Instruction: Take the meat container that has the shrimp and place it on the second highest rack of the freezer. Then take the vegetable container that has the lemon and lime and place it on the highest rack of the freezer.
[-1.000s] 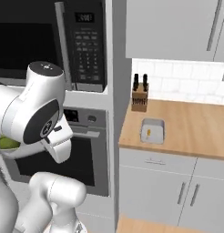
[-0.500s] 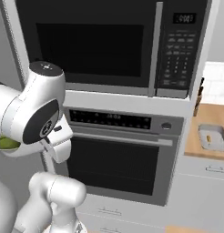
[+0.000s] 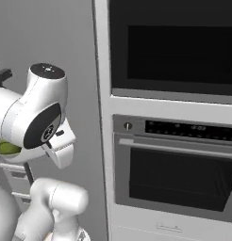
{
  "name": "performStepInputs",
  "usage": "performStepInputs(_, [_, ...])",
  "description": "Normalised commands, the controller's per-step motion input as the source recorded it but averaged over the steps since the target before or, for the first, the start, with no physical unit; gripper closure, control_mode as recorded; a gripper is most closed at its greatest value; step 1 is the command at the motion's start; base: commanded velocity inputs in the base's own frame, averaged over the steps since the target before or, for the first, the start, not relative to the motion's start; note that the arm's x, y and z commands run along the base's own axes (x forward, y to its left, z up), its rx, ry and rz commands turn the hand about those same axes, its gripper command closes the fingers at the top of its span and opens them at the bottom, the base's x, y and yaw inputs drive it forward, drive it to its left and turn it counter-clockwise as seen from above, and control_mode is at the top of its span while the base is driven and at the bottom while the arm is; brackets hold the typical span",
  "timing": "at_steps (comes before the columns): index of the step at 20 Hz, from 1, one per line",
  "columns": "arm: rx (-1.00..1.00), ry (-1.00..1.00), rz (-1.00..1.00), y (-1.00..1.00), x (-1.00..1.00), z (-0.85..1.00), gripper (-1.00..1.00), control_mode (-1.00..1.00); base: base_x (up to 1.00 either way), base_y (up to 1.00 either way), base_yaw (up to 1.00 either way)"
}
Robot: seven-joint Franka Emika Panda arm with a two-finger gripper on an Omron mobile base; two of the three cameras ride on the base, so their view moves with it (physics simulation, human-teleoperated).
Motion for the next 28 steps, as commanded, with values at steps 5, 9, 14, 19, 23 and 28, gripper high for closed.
performStepInputs(5, [0.0,0.0,0.0,0.0,0.0,0.0,1.0,1.0,-0.04,0.98,-0.03])
performStepInputs(9, [0.0,0.0,0.0,0.0,0.0,0.0,1.0,1.0,0.06,0.77,-0.04])
performStepInputs(14, [0.0,0.0,0.0,0.0,0.0,0.0,1.0,1.0,0.44,0.52,-0.08])
performStepInputs(19, [0.0,0.0,0.0,0.0,0.0,0.0,1.0,1.0,0.77,0.46,-0.12])
performStepInputs(23, [0.0,-0.01,-0.03,0.17,-0.2,0.04,1.0,-1.0,0.08,0.22,-0.04])
performStepInputs(28, [0.0,-0.01,-0.26,0.24,0.11,0.08,1.0,-1.0,0.0,0.0,0.0])
